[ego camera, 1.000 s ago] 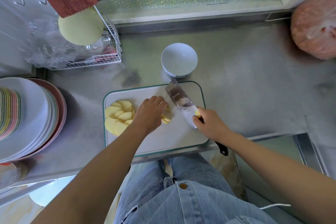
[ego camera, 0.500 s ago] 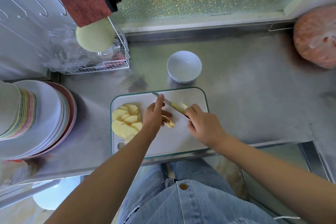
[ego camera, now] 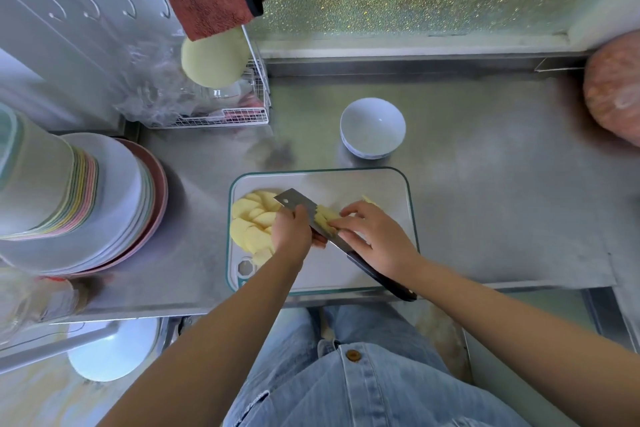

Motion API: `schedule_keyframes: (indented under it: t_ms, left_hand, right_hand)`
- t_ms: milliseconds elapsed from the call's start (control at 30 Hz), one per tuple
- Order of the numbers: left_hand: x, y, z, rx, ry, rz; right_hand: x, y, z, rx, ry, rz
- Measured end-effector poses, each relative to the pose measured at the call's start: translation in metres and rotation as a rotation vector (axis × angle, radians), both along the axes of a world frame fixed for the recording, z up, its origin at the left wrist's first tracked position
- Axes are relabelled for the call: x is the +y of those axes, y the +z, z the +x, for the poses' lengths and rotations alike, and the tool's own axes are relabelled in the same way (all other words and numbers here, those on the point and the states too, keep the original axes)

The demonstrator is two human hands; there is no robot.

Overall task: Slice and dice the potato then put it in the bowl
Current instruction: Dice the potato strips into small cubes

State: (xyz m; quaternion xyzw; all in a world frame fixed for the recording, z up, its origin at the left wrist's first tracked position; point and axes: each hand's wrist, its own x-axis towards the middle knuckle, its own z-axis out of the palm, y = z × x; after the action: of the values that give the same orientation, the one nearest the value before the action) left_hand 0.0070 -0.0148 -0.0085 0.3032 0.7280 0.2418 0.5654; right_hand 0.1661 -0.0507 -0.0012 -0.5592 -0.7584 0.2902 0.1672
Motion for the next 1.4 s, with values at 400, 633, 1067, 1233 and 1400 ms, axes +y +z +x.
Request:
schedule_keyframes:
  t_ms: [400, 633, 1067, 1233, 1400]
  left_hand:
    - [-0.009, 0.018, -0.011, 0.082, 0.021, 0.015]
    - [-0.001, 0.024, -0.027, 0.258, 0.075, 0.072]
    - [0.020, 0.025, 0.029, 0.243, -0.070, 0.171]
    - [0.023, 0.033, 0.057, 0.031, -0.129, 0.149]
    - [0.030, 0.011, 0.065, 0.305, -0.581, 0.317]
  right_hand:
    - [0.036, -0.022, -0.028, -0.169, -0.052, -0.066]
    - [0.040, -0.028, -0.023, -0.059, -0.073, -0.068]
    - [0.004, 0.035, 0.029, -0.040, -0.148, -0.383]
    - [-0.013, 0.019, 0.048, -0.030, -0.328, -0.282]
    - [-0.022, 0.016, 0.082, 0.040, -0.589, -0.152]
